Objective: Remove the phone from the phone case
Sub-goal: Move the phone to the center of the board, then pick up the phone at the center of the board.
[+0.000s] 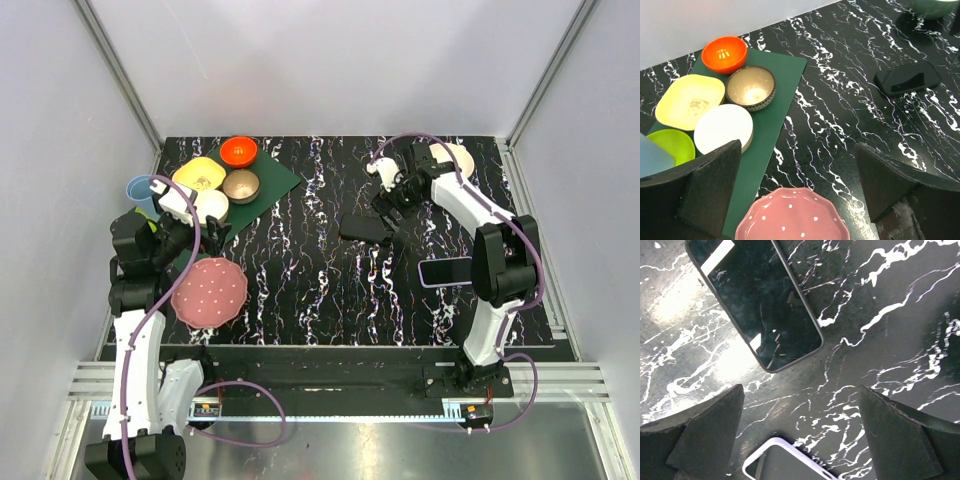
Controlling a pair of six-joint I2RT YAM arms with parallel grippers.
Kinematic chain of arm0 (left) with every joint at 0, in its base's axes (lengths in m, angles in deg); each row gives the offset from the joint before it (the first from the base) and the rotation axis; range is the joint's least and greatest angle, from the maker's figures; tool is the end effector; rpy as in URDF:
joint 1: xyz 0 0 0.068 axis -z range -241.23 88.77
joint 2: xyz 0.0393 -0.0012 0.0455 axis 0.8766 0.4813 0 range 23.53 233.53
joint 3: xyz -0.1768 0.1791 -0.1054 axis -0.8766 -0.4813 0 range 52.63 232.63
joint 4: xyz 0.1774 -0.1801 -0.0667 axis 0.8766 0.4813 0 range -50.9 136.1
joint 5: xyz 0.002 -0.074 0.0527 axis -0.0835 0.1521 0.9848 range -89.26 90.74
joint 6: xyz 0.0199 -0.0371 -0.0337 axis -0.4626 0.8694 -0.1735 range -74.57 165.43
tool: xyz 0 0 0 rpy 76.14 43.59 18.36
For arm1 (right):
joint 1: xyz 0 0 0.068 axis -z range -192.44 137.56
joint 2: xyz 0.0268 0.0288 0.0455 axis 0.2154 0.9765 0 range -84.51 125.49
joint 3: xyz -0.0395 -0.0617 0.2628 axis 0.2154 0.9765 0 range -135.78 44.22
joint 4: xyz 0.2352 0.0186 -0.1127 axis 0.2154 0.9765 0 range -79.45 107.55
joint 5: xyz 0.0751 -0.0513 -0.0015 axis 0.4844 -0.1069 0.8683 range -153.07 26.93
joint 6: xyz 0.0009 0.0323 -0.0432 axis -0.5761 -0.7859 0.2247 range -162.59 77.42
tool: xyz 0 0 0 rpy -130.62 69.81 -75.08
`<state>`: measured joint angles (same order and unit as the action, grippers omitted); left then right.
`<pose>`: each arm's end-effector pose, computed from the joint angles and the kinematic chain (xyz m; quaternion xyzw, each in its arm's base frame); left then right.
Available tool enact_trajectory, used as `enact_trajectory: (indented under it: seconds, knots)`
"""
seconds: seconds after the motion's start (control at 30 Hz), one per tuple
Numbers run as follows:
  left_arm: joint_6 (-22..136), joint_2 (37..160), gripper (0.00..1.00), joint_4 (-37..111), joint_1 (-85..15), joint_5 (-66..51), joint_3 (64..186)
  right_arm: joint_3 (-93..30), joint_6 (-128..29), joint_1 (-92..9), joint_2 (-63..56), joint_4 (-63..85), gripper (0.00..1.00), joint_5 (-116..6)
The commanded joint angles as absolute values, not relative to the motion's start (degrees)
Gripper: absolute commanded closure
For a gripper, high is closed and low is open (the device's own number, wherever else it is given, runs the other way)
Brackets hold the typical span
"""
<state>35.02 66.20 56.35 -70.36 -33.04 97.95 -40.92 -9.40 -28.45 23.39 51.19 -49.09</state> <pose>0.1690 0.0072 0.3376 0.1861 0.7551 -0.1273 0.6156 0.3810 0.1183 0.2282 -0.4275 0.8666 0.0830 0.2435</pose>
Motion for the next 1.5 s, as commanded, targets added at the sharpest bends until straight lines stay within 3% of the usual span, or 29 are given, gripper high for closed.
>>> enact_trajectory:
  seconds: [0.0, 0.73, 1.47]
  knots:
    - [32.69, 65.01, 0.01, 55.18, -70.72, -38.62, 97.72, -45.07, -1.81, -29.66, 22.45, 52.91, 0.0, -51.81]
    - [31.55, 66.33, 0.01, 55.62, -70.9, -39.25, 97.63, -63.43, 14.89, -36.44, 39.85, 69.08, 0.0, -46.02]
    - [31.46, 67.29, 0.01, 55.53, -70.9, -38.9, 97.8, -65.47, 14.54, -36.61, 45.48, 64.87, 0.0, -47.24]
